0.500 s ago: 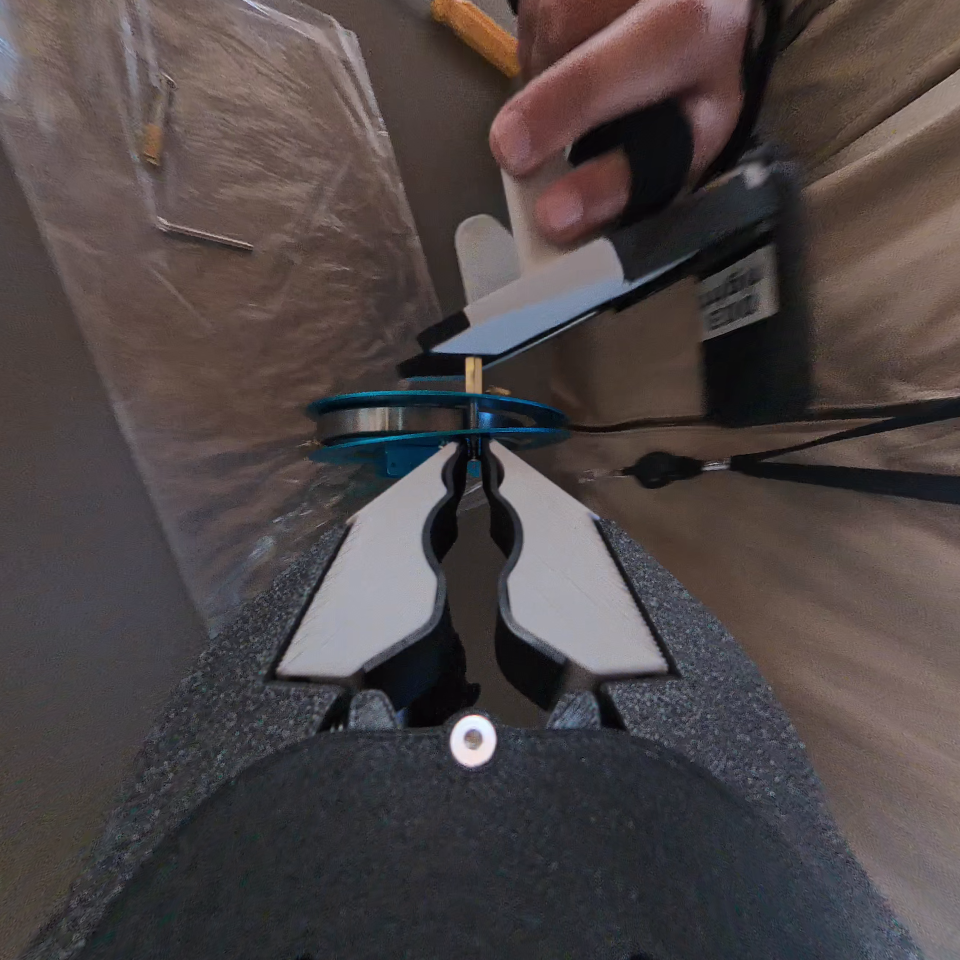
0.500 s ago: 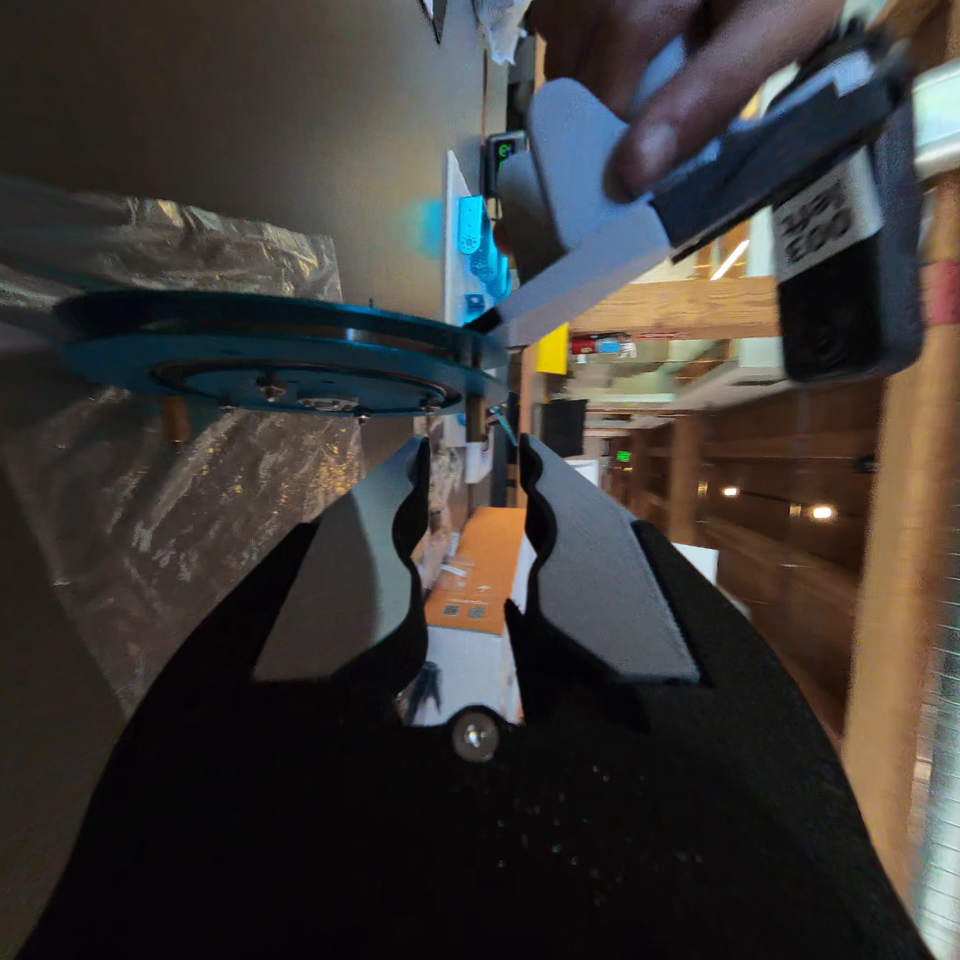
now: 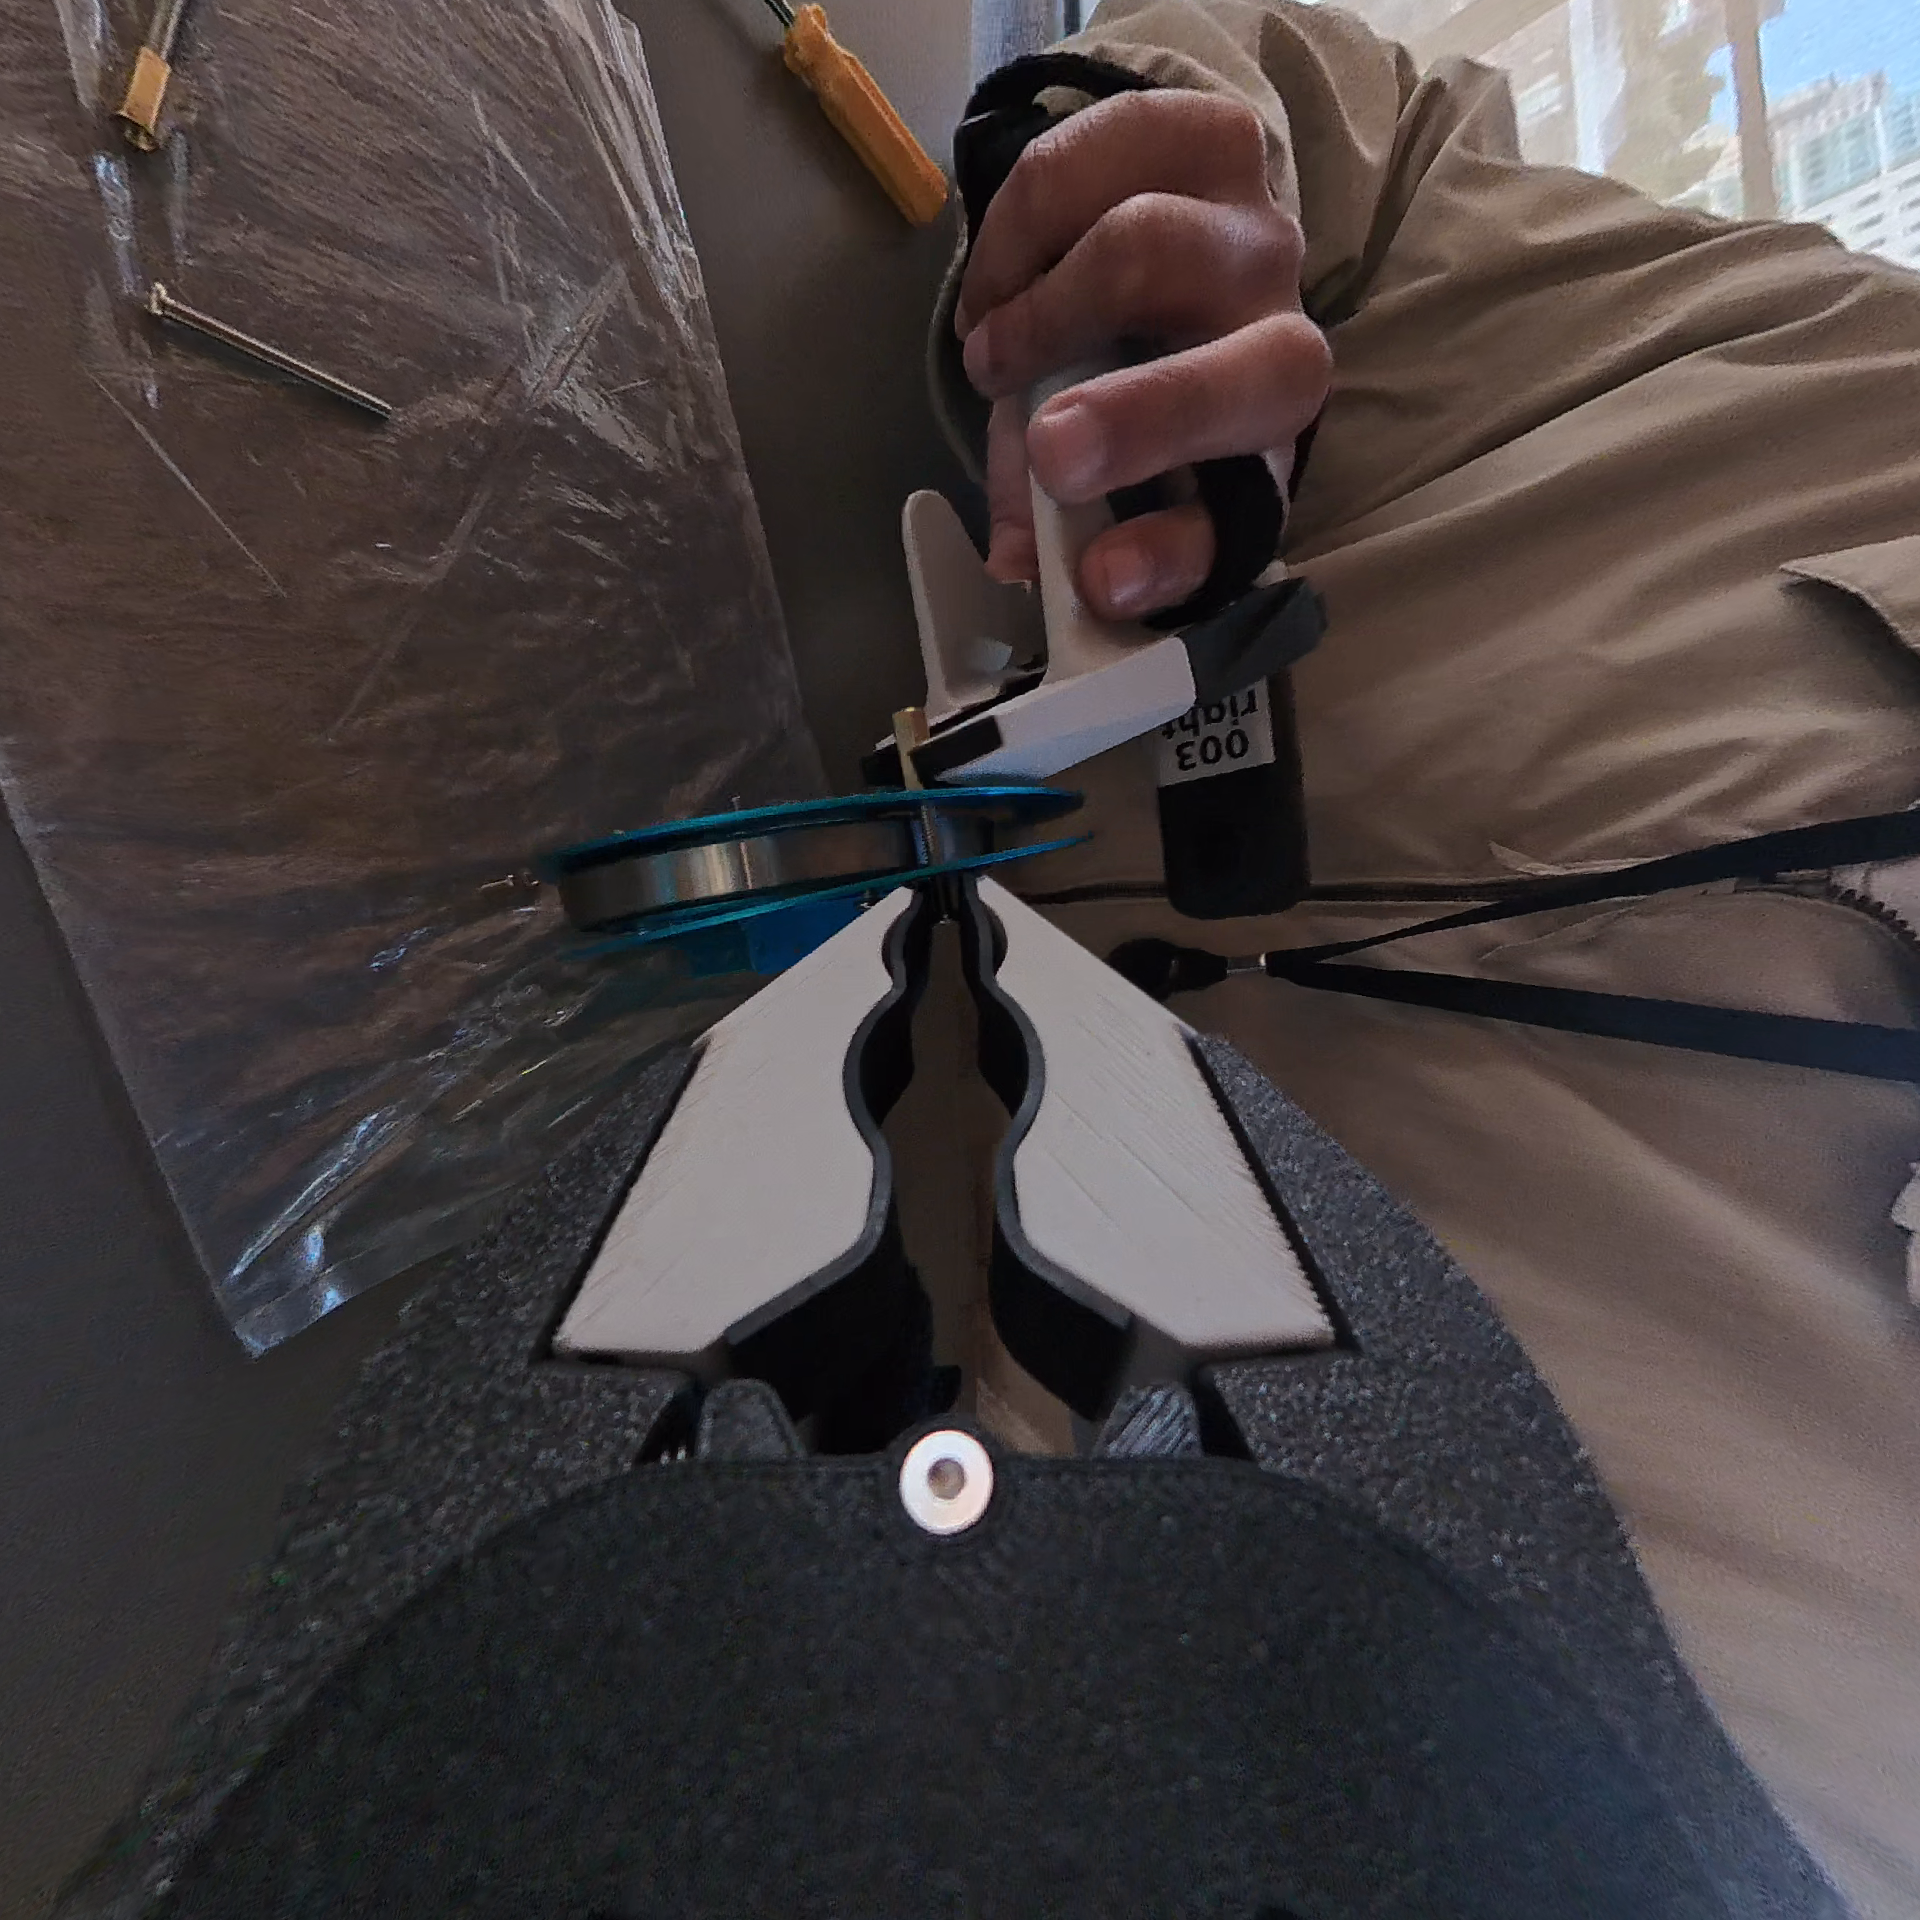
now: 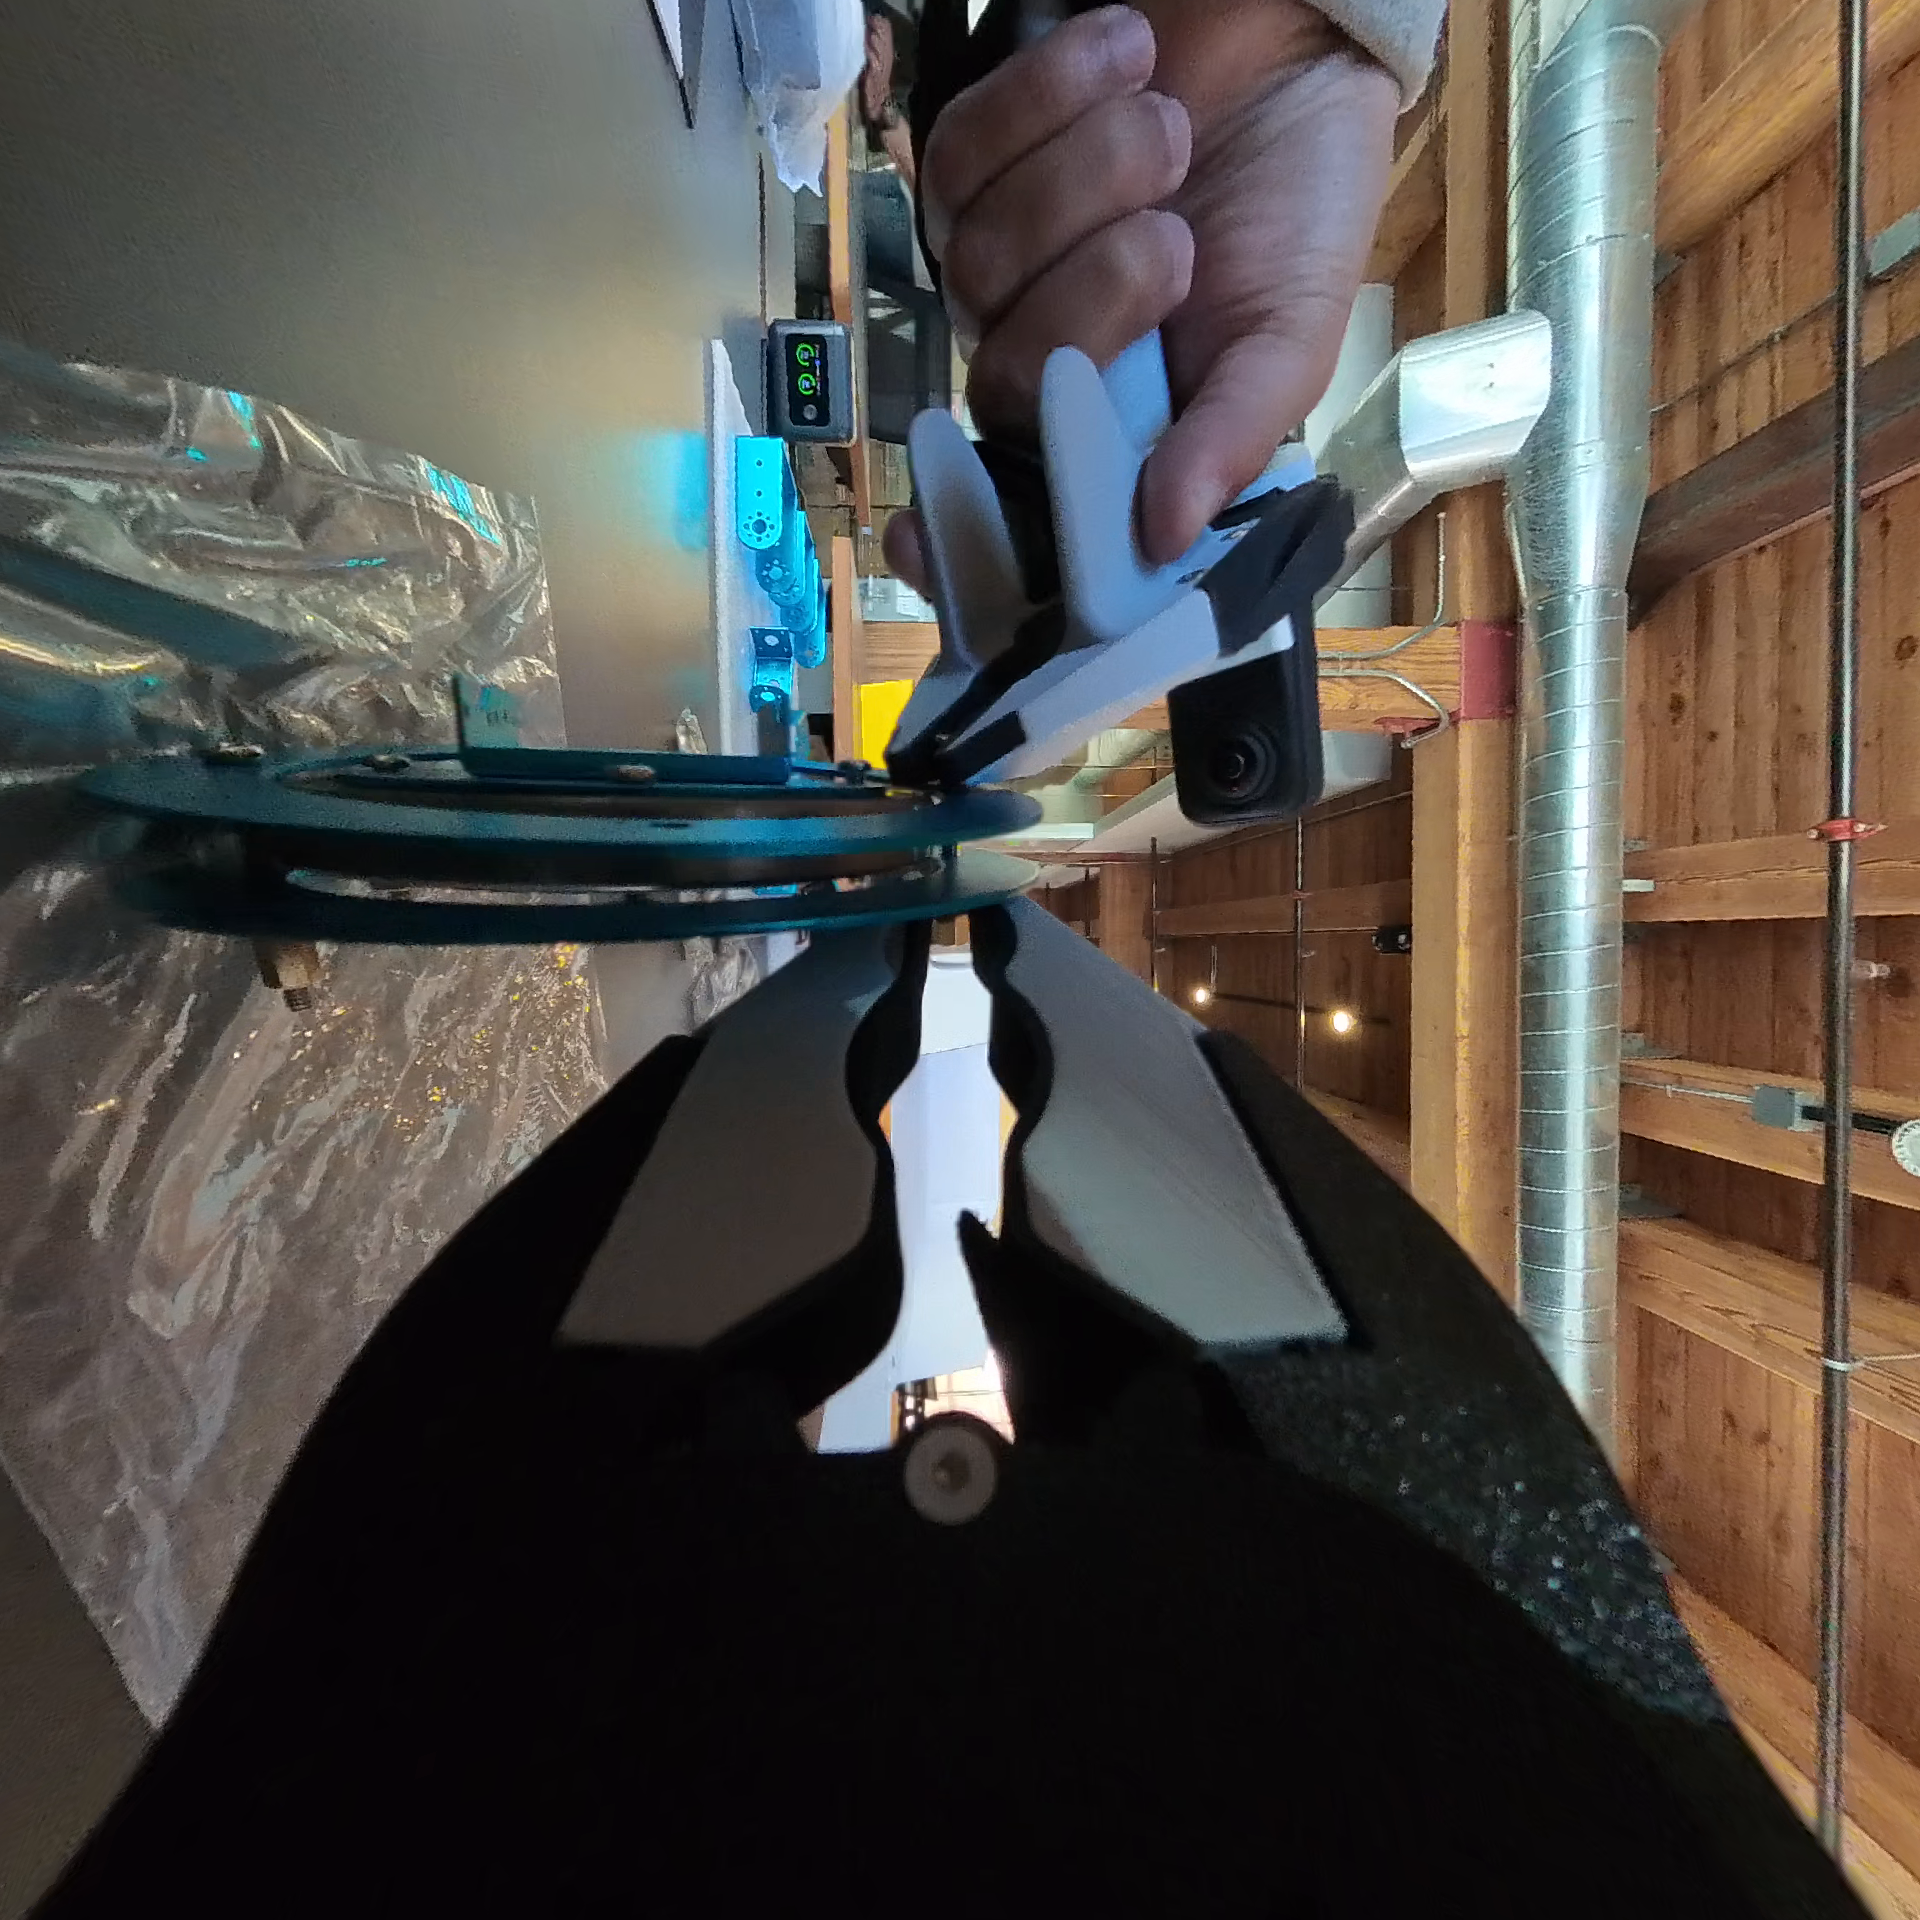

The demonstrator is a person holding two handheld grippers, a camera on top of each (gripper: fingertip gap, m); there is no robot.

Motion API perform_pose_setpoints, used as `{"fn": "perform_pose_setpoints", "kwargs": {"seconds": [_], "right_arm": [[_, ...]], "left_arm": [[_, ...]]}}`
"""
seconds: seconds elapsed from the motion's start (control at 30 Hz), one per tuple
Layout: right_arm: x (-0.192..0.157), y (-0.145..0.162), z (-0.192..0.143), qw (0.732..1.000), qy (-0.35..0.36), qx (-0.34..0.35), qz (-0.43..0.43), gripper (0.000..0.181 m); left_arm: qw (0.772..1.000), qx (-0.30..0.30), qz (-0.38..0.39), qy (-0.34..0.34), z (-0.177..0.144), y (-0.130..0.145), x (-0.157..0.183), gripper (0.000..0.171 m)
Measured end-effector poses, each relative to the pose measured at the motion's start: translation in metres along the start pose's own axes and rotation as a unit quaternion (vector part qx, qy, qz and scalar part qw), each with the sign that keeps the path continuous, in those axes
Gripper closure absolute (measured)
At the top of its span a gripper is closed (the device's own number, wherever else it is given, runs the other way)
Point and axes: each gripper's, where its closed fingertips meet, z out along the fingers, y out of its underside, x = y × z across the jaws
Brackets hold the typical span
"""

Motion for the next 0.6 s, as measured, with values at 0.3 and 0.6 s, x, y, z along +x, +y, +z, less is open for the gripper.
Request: {"fn": "perform_pose_setpoints", "kwargs": {"seconds": [0.3, 0.6], "right_arm": [[-0.003, 0.005, 0.005, 0.993, -0.104, -0.019, 0.045, 0.178], [-0.008, 0.009, -0.010, 0.904, -0.361, -0.034, 0.224, 0.178]], "left_arm": [[0.953, -0.033, 0.183, -0.240, -0.002, -0.003, -0.012, 0.169], [0.769, -0.032, 0.382, -0.511, 0.003, -0.012, -0.013, 0.169]]}}
